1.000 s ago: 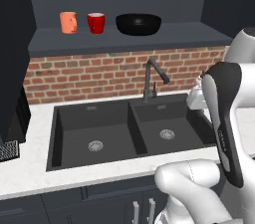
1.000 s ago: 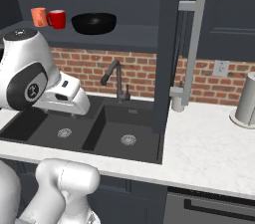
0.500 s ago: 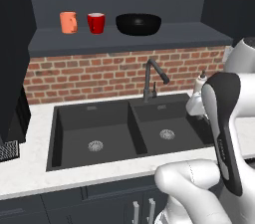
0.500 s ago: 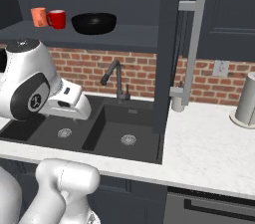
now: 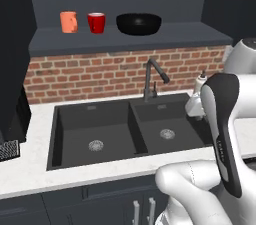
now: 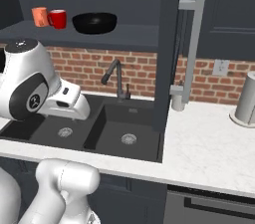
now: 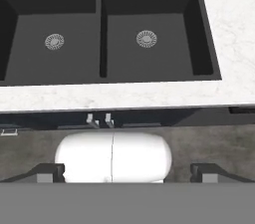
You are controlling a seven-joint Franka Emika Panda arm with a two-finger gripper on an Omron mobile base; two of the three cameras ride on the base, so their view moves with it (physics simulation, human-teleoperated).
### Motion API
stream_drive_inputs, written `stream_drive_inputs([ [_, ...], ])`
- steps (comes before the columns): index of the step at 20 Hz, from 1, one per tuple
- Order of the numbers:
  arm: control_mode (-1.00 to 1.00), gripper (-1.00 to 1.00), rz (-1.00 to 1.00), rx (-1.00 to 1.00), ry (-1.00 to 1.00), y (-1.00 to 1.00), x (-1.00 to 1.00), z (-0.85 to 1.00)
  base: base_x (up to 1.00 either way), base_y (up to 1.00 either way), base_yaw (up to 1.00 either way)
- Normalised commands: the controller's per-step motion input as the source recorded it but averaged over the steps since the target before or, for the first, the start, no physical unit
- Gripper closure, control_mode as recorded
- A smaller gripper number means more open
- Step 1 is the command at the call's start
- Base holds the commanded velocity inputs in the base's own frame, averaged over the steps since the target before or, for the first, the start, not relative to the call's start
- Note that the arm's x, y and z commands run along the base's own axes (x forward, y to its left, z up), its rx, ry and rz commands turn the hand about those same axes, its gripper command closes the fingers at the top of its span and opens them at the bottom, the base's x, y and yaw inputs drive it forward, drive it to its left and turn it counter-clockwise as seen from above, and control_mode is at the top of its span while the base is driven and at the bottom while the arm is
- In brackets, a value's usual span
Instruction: Gather all objects into one cabinet and sort the glasses and bowls to opposite sides.
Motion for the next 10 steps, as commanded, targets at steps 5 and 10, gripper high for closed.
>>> stream_drive_inputs([
  [5,1.0,-1.0,0.0,0.0,0.0,0.0,0.0,0.0,-0.87,0.0,0.0],
  [10,1.0,-1.0,0.0,0.0,0.0,0.0,0.0,0.0,-0.95,0.0,0.0],
])
